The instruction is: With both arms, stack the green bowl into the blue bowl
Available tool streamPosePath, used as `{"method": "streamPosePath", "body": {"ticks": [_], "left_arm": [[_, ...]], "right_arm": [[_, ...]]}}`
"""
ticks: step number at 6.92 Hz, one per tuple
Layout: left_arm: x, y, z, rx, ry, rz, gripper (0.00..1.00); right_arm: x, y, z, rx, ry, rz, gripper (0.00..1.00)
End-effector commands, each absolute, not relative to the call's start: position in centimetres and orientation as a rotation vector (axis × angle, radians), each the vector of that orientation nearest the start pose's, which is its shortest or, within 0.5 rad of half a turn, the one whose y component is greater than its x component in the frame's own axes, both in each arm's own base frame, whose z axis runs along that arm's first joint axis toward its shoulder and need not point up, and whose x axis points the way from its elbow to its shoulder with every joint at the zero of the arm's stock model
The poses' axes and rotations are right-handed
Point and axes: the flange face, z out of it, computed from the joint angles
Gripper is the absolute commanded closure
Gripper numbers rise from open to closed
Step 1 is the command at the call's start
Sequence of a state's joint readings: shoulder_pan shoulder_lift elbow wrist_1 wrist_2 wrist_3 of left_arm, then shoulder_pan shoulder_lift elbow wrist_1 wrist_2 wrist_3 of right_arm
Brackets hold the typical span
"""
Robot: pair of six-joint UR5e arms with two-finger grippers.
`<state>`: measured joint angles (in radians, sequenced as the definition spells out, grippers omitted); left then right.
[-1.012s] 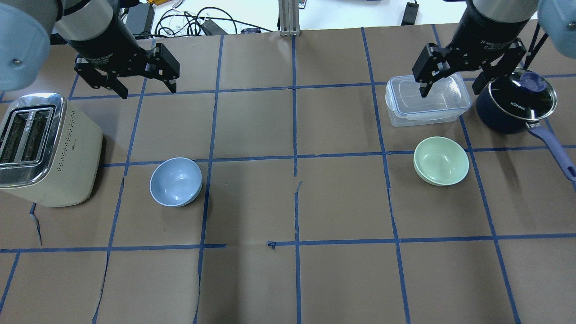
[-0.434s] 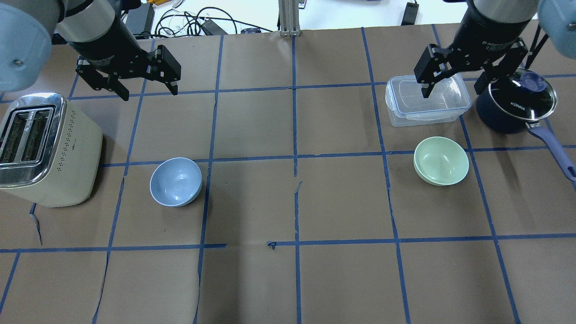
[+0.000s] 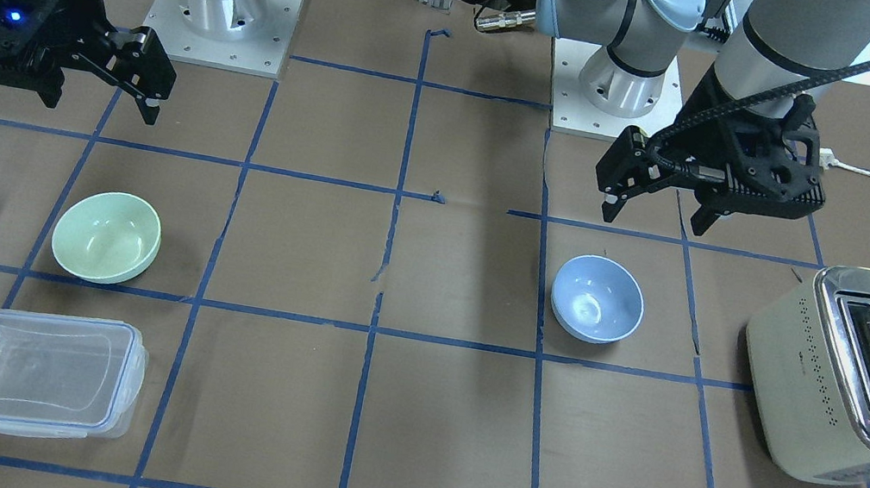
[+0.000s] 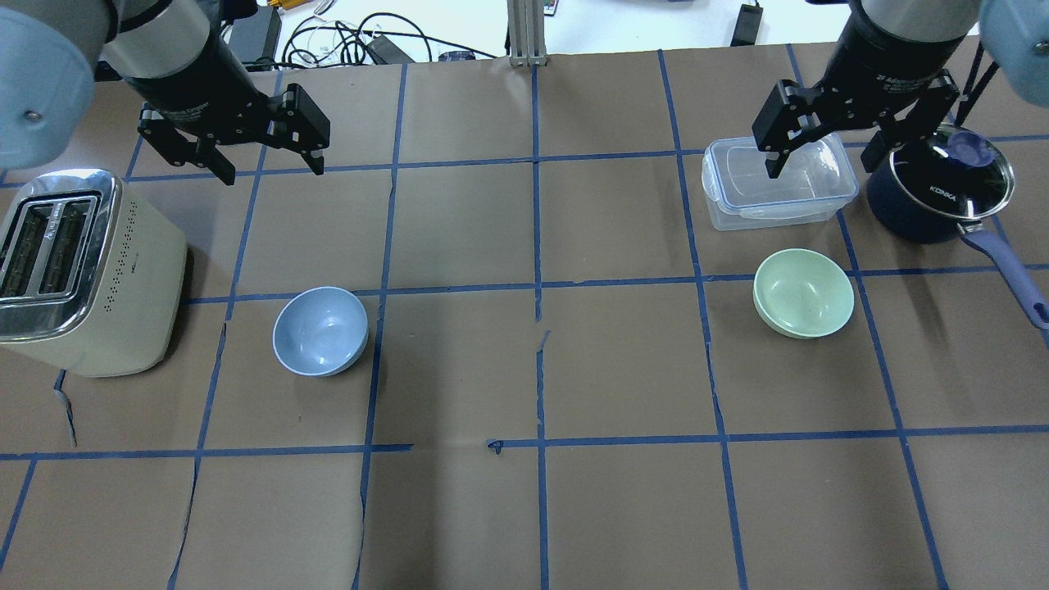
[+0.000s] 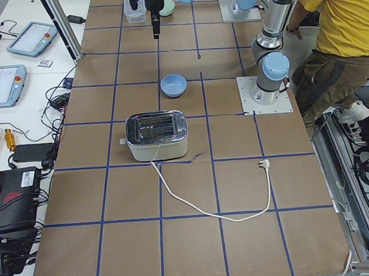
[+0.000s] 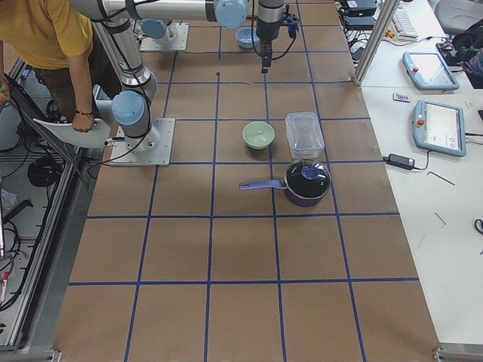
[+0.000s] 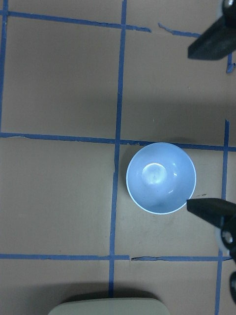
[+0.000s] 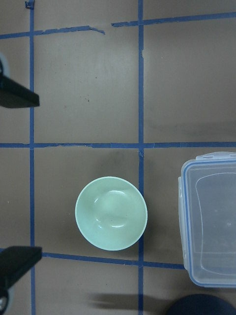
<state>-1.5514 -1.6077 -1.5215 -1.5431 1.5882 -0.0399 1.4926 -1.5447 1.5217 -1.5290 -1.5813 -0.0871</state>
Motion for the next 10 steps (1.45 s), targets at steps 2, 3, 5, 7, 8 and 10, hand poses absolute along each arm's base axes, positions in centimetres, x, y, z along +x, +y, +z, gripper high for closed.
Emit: {"method": "streamPosePath", "body": {"ticks": [2,3,5,7,8,10], "left_arm": [[-12.4,-51.1,49.6,-0.087,3.123,-0.058,0.0],[-12.5,-51.0,49.5,-0.082,3.124,-0.051,0.0],[-12.9,-50.9,49.6,-0.072,3.126,-0.051,0.0],[-12.5,-50.7,48.8,-0.084,3.13,-0.01,0.0],[-11.1,-50.9,47.5,-0.112,3.121,0.052,0.0],[-6.5,-50.5,41.2,-0.057,3.14,0.183,0.0]], "right_arm": [[9.2,-51.0,49.5,-0.012,3.154,0.031,0.0],[9.2,-51.0,49.5,-0.01,3.154,0.031,0.0],[9.2,-51.0,49.5,-0.015,3.16,0.032,0.0],[9.1,-51.0,49.5,-0.017,3.163,0.034,0.0],[9.1,-51.0,49.5,-0.017,3.164,0.035,0.0],[9.1,-51.0,49.5,-0.017,3.164,0.035,0.0]]}}
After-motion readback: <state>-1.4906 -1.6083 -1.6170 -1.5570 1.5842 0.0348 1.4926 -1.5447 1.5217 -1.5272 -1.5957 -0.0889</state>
